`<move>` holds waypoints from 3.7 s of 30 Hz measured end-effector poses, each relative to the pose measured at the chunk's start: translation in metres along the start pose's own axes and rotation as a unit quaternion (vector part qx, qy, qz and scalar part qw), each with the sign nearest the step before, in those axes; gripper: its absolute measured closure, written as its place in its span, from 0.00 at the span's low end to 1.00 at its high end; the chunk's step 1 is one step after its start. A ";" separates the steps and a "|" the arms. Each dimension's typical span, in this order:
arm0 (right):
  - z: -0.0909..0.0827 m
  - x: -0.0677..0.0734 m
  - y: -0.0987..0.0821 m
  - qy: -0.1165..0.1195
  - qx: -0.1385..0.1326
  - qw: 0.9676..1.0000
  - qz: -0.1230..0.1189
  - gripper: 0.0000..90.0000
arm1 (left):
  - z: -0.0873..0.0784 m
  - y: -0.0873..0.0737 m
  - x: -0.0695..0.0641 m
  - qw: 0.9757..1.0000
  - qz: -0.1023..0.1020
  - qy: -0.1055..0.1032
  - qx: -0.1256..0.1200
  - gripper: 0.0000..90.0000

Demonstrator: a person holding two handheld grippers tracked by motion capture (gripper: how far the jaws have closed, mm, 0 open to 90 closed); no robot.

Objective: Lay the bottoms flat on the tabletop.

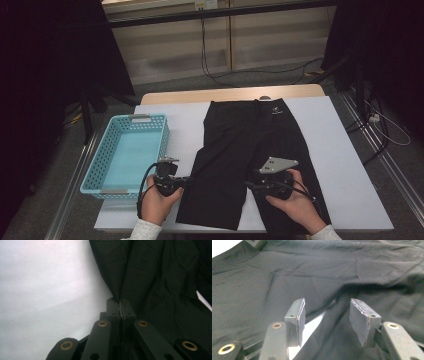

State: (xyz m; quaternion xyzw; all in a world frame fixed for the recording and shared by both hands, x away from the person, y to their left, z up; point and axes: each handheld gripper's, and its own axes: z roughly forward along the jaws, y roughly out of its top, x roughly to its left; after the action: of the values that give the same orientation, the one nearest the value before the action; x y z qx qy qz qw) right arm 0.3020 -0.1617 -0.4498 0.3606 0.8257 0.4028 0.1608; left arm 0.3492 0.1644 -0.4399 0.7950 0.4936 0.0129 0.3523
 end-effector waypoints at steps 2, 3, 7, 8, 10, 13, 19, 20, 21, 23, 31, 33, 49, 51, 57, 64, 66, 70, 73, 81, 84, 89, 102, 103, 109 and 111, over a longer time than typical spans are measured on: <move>0.005 0.002 0.002 0.000 0.003 1.000 0.000 0.59 | -0.003 0.001 0.000 1.000 0.002 0.005 -0.004 0.98; 0.010 0.002 0.003 0.001 0.006 1.000 -0.004 0.62 | -0.004 0.001 0.000 1.000 -0.002 0.003 -0.005 0.98; 0.016 0.003 0.001 0.009 0.022 1.000 -0.009 0.61 | -0.007 0.001 0.001 1.000 -0.006 0.011 -0.003 0.99; 0.015 0.001 0.001 0.008 0.022 1.000 -0.010 0.61 | -0.008 0.000 0.001 1.000 -0.005 0.012 -0.004 0.99; 0.006 -0.008 0.001 -0.001 0.014 1.000 -0.001 0.58 | -0.008 0.000 0.002 1.000 -0.009 0.012 -0.001 0.99; -0.013 -0.028 -0.003 -0.028 0.001 0.999 0.023 0.57 | -0.007 -0.001 0.002 1.000 -0.009 0.015 0.001 0.99; -0.043 -0.070 -0.024 -0.103 0.002 0.992 0.075 0.55 | -0.004 0.000 0.003 1.000 -0.006 0.022 0.005 0.98; -0.045 -0.076 -0.027 -0.113 0.004 0.990 0.080 0.55 | -0.003 0.000 0.003 1.000 -0.007 0.023 0.007 0.99; -0.048 -0.081 -0.031 -0.123 0.006 0.989 0.087 0.54 | -0.003 0.000 0.003 1.000 -0.008 0.021 0.008 0.99; -0.053 -0.089 -0.036 -0.138 0.009 0.986 0.096 0.54 | -0.003 0.000 0.003 1.000 -0.007 0.025 0.009 0.99; -0.067 -0.112 -0.055 -0.174 0.022 0.975 0.134 0.55 | -0.006 0.000 0.002 0.999 -0.005 0.043 0.009 0.99; -0.070 -0.114 -0.056 -0.179 0.023 0.974 0.133 0.55 | -0.009 0.000 0.003 0.999 -0.006 0.045 0.007 0.99; -0.071 -0.121 -0.069 -0.147 0.034 0.974 0.168 1.00 | -0.007 0.007 0.002 0.998 0.011 0.032 -0.045 0.62; -0.073 -0.122 -0.070 -0.146 0.038 0.974 0.167 1.00 | -0.006 0.010 0.002 0.998 0.017 0.039 -0.052 0.58; -0.078 -0.121 -0.071 -0.144 0.047 0.975 0.164 1.00 | 0.002 0.020 0.004 0.996 0.031 0.049 -0.073 0.47; -0.076 -0.118 -0.067 -0.146 0.034 0.977 0.152 0.71 | 0.023 0.037 0.014 0.995 0.010 0.063 -0.080 0.60; -0.076 -0.117 -0.065 -0.148 0.027 0.977 0.149 0.63 | 0.034 0.038 0.016 0.994 0.009 0.080 -0.069 0.64; -0.077 -0.115 -0.062 -0.147 0.017 0.979 0.141 0.57 | 0.043 0.035 0.017 0.995 -0.006 0.086 -0.058 0.87; -0.077 -0.114 -0.061 -0.145 0.012 0.980 0.139 0.54 | 0.040 0.034 0.016 0.996 -0.016 0.075 -0.044 0.99; -0.074 -0.109 -0.055 -0.134 0.005 0.983 0.126 0.49 | 0.029 0.028 0.017 0.995 -0.014 0.087 -0.043 0.89; -0.072 -0.107 -0.053 -0.127 0.002 0.985 0.120 0.48 | 0.026 0.029 0.015 0.995 -0.009 0.081 -0.050 0.72; -0.070 -0.103 -0.050 -0.119 0.001 0.986 0.116 0.46 | 0.027 0.027 0.010 0.996 0.000 0.077 -0.051 0.49; -0.064 -0.079 -0.035 -0.085 -0.015 0.992 0.092 0.49 | 0.009 0.012 0.000 0.996 0.042 0.048 -0.059 0.31; -0.060 -0.072 -0.031 -0.073 -0.017 0.994 0.086 0.49 | 0.009 0.012 0.001 0.996 0.043 0.050 -0.060 0.31; -0.022 -0.014 -0.005 0.002 -0.006 1.000 0.028 0.57 | 0.009 0.012 -0.001 0.996 0.043 0.049 -0.059 0.29; -0.010 0.001 0.002 0.019 -0.004 0.999 0.026 0.59 | 0.011 0.011 -0.001 0.996 0.043 0.052 -0.061 0.28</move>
State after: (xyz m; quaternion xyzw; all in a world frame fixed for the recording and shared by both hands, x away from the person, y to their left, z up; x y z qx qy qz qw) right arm 0.2968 -0.1655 -0.4420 0.3737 0.8172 0.4172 0.1361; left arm 0.3611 0.1546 -0.4412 0.7906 0.4752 0.0995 0.3732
